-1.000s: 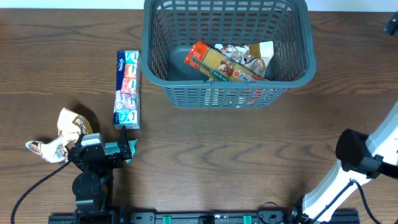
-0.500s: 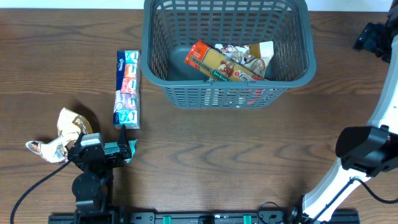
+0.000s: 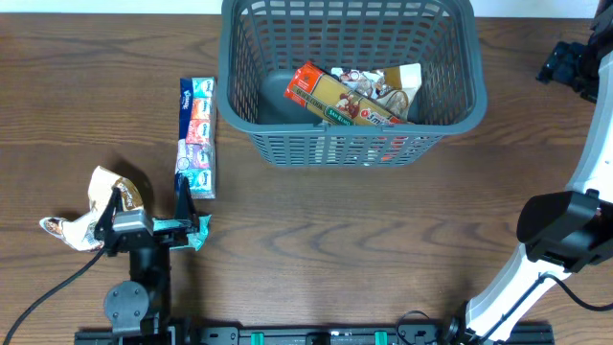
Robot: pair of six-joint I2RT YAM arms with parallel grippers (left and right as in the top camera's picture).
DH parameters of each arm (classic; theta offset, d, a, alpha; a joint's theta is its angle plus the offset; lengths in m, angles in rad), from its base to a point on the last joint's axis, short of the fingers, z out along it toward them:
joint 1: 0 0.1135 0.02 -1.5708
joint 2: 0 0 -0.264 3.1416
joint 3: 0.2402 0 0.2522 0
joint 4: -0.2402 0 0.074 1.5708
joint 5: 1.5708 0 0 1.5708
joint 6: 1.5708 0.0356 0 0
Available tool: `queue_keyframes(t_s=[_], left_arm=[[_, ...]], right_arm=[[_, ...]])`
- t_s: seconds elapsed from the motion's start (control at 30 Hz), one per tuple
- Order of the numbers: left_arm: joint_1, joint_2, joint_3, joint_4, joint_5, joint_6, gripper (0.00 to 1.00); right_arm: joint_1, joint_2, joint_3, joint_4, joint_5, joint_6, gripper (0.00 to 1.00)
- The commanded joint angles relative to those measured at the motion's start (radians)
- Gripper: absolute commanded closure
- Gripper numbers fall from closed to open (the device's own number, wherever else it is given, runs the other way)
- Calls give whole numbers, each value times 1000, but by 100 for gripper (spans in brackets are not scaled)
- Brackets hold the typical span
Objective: Pack container
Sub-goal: 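Reach the left gripper toward the Kleenex tissue multipack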
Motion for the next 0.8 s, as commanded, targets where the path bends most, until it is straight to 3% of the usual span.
queue_keyframes(t_s=[0.0,0.13,0.33,0.47,0.6,0.77], left_arm=[[4,74,131,-120,40,-8,1],[4,266,346,-306,40,54,1],[4,695,767,-621,46,113,1],[4,966,991,-845,171,112,1],[4,1153,1037,-888,312,112,1],[4,1352,1037,-895,266,105,1]], right_arm=[[-9,8,-5,3,-1,13,1],[-9,8,-5,2,-1,13,1],[-9,8,-5,3,-1,13,1],[-9,8,-5,3,-1,13,1],[-9,8,-5,3,-1,13,1],[-9,8,-5,3,-1,13,1]])
